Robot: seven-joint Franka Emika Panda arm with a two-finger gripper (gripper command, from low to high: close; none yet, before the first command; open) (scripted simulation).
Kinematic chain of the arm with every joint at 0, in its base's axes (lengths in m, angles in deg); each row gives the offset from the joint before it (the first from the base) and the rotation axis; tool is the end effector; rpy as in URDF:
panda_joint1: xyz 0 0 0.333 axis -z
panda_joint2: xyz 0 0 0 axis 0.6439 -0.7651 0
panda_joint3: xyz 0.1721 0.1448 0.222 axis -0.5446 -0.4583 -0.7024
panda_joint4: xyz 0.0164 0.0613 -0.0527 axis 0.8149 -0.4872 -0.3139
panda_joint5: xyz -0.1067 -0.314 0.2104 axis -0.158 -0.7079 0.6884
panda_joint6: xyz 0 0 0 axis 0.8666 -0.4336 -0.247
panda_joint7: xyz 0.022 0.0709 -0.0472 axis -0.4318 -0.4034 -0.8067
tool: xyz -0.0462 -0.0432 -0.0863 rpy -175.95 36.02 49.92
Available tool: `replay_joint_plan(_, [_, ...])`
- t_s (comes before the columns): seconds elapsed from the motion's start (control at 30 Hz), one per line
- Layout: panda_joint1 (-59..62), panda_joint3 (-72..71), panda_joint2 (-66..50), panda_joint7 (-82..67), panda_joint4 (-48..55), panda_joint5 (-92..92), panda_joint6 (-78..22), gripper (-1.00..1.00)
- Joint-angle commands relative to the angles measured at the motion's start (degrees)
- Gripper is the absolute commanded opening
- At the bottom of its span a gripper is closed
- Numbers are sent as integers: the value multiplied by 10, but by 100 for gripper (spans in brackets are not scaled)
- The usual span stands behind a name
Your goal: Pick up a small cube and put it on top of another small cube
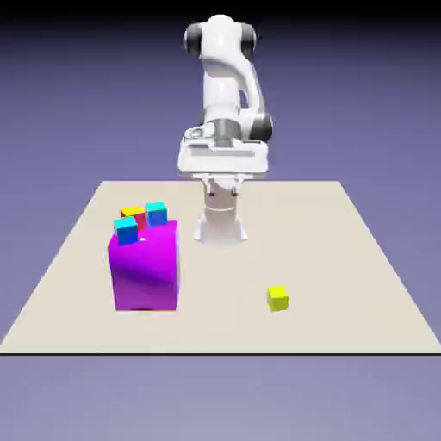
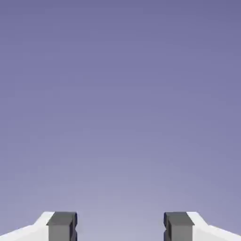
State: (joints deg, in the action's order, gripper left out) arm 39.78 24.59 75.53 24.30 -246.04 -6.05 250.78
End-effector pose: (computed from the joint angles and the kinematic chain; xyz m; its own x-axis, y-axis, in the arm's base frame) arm 0.3963 0.0134 0.4436 0.5585 -0.6611 0.5011 -0.4844 -0.7503 -0.4499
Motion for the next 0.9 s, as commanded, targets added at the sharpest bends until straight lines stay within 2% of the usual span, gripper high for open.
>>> replay_joint_plan(0.0, [3,-13,-21,8,6,-3,-13,0])
replay_joint_plan(0.63, [62,-257,-406,163,126,-50,-259,0])
replay_joint_plan(0.87, [-1,-173,-522,228,133,-142,-156,0])
